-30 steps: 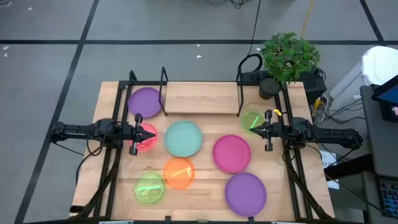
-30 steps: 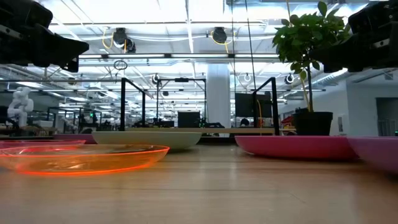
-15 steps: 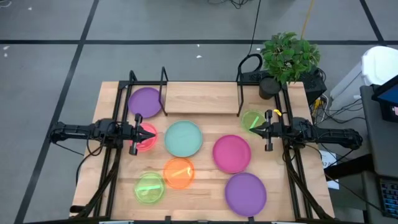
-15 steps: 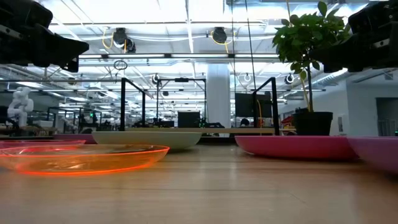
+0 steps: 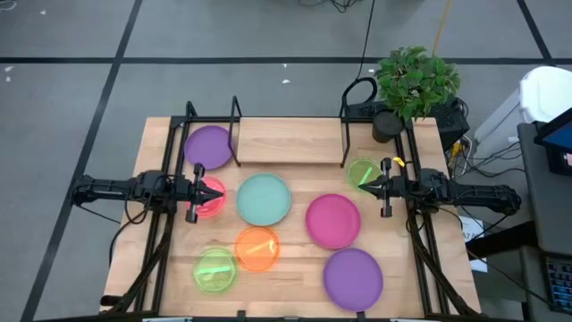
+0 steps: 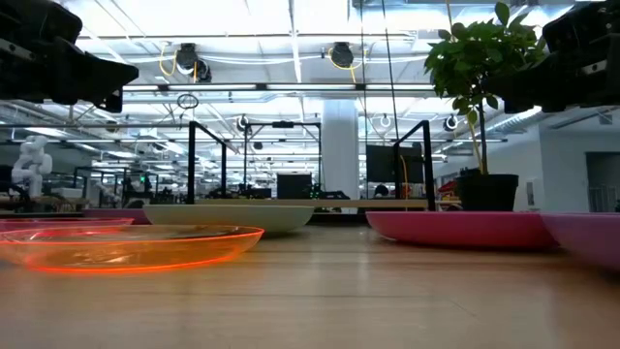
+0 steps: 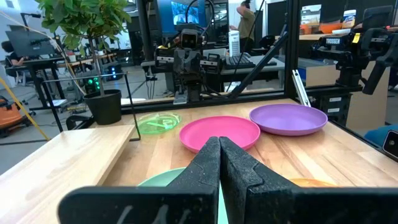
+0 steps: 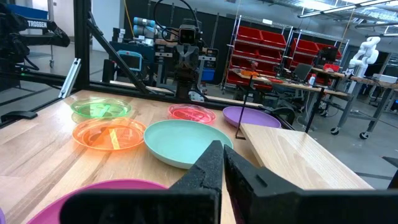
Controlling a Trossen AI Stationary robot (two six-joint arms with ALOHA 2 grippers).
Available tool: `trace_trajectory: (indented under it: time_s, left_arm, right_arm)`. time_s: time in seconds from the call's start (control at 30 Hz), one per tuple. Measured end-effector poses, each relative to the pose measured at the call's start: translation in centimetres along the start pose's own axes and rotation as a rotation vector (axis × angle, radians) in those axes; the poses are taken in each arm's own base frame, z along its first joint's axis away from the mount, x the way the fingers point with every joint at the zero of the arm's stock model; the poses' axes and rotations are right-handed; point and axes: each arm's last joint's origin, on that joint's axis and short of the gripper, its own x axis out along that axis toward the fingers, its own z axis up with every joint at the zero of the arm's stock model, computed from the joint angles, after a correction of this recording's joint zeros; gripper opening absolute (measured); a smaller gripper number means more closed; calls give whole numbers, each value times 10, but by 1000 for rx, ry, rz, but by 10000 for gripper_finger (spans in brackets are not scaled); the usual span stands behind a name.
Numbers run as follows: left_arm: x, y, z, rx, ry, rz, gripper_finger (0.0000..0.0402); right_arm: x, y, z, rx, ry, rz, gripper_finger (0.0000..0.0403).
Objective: Place and stack plates onto a shelf
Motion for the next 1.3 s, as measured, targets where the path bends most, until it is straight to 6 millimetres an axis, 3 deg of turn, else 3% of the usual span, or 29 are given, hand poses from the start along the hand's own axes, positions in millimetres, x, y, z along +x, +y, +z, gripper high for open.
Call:
trace_trajectory:
  time_s: [1.3]
  left_arm:
    - [0, 0, 0, 1, 0, 1, 4]
  right_arm:
    - [0, 1, 1, -42, -13, 26, 0]
